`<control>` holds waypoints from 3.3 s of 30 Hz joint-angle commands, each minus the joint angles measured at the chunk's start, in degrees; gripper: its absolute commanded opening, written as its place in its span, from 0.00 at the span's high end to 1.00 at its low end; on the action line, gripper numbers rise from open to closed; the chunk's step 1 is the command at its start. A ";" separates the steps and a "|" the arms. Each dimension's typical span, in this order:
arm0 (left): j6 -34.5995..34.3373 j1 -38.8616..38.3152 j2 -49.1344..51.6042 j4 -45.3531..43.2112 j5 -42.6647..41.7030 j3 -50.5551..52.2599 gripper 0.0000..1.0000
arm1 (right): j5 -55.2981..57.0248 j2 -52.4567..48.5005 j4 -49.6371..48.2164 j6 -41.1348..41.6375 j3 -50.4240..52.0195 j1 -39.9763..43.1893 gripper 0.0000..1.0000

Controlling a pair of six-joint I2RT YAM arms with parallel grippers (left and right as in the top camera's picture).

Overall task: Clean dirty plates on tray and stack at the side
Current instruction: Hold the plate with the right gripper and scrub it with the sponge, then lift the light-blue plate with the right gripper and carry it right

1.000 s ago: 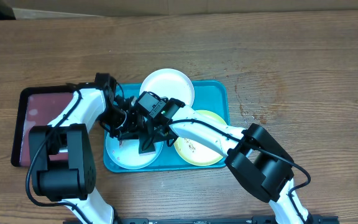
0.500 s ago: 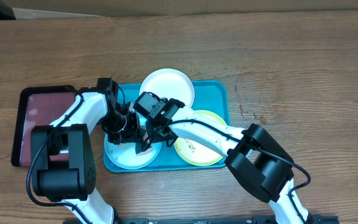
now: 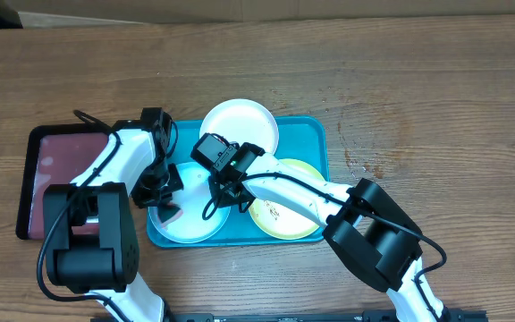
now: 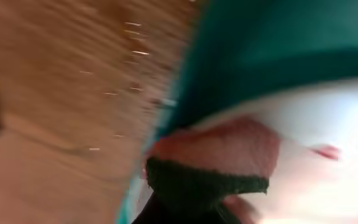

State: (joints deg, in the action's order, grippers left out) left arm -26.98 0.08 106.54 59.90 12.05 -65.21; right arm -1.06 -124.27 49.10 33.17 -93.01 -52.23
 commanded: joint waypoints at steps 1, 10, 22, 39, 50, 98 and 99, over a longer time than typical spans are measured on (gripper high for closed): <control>-4.79 1.05 1.77 1.88 13.38 -3.28 0.96 | 1.62 -0.13 0.61 -0.59 -0.85 0.22 0.93; -7.06 1.03 1.55 10.05 8.98 -14.84 0.96 | 1.60 -0.13 0.83 -0.61 -0.85 0.22 0.95; 20.20 0.96 -0.33 6.34 -32.24 -11.76 0.96 | 1.57 -0.13 0.85 -2.08 -0.96 0.79 0.95; 2.21 0.96 -0.66 -10.40 -5.11 7.10 0.96 | 0.92 -0.13 2.19 -2.05 -3.30 4.02 0.96; -5.62 0.96 -8.35 -1.97 8.39 -0.90 0.96 | -0.55 -0.13 2.47 -2.14 -3.30 3.85 0.96; -6.51 38.58 -27.15 -1.86 -18.78 -4.02 0.96 | 59.08 4.59 9.27 -41.53 -26.01 -11.43 0.96; -6.51 38.58 -27.15 -1.90 -18.80 -4.02 0.96 | 60.39 4.59 8.81 -42.56 -26.01 -11.85 0.96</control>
State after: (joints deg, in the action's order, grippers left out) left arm -32.93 38.50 79.13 58.28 -5.80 -68.31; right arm 50.83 -121.99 58.81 -5.34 -117.01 -63.40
